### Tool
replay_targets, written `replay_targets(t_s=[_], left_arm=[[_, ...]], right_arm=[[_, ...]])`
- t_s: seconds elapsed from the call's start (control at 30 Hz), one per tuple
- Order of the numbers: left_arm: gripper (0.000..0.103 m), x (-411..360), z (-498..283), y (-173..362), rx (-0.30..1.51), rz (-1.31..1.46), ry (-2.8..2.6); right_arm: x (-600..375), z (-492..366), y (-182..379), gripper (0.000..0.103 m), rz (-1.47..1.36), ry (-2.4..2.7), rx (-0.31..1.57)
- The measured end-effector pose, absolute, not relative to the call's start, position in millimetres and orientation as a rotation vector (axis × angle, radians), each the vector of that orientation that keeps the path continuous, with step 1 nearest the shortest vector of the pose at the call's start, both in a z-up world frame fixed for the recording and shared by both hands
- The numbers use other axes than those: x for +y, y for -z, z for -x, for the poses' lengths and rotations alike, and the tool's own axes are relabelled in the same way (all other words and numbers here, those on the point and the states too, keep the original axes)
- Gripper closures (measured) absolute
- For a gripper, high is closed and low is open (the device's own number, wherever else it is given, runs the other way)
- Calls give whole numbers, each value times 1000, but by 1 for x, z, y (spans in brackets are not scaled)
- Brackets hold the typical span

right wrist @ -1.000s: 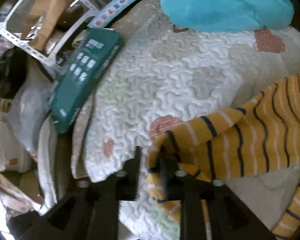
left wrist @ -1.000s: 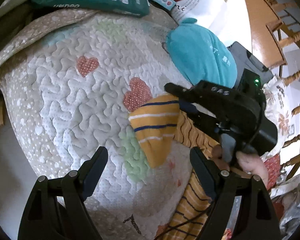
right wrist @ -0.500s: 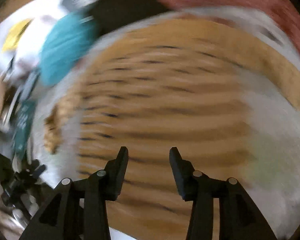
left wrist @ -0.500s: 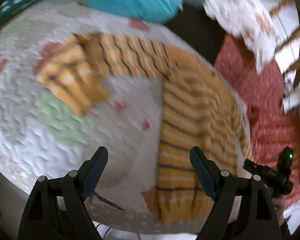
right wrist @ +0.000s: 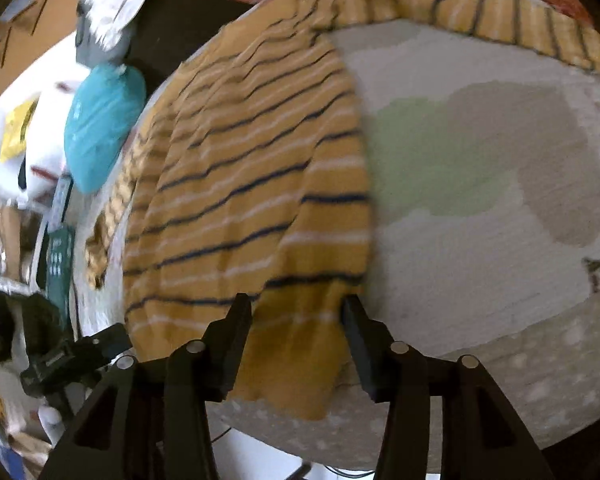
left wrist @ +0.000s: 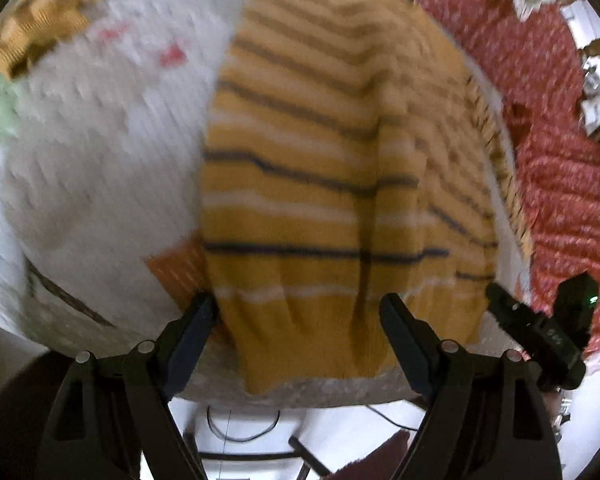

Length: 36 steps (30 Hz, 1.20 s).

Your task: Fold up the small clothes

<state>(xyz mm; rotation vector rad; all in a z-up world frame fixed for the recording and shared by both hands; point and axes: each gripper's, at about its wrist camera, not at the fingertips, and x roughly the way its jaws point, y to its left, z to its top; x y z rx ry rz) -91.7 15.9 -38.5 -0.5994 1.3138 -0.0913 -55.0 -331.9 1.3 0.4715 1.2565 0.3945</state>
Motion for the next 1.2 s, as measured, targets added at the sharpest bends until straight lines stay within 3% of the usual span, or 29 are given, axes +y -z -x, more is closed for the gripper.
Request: replay_targets(t_s=[0.1, 0.17, 0.2, 0.23, 0.27, 0.77, 1.03, 1.1, 1.2], left_arm=[[19, 2, 90, 39, 1323, 521, 49], [45, 4, 90, 38, 1344, 525, 5], [73, 10, 92, 36, 1368, 520, -59], [91, 15, 92, 35, 1374, 551, -59], [95, 25, 96, 34, 1373, 651, -34], [95, 22, 159, -11, 1373, 533, -140], [94, 48, 200, -19, 1362, 598, -178], [88, 51, 208, -33, 1321, 568, -194], [71, 51, 216, -63, 1242, 539, -192]], right_arm=[[-320, 62, 1, 42, -439, -373, 1223], [-318, 64, 3, 52, -428, -378, 1221], [-316, 64, 3, 77, -410, -370, 1230], [-316, 63, 4, 90, -398, -362, 1238], [-319, 63, 3, 91, -413, -377, 1241], [-350, 123, -14, 94, -488, -452, 1309], [-363, 140, 0, 88, -548, -469, 1351], [-386, 135, -15, 82, -593, -455, 1280], [-442, 117, -35, 61, -668, -323, 1167]])
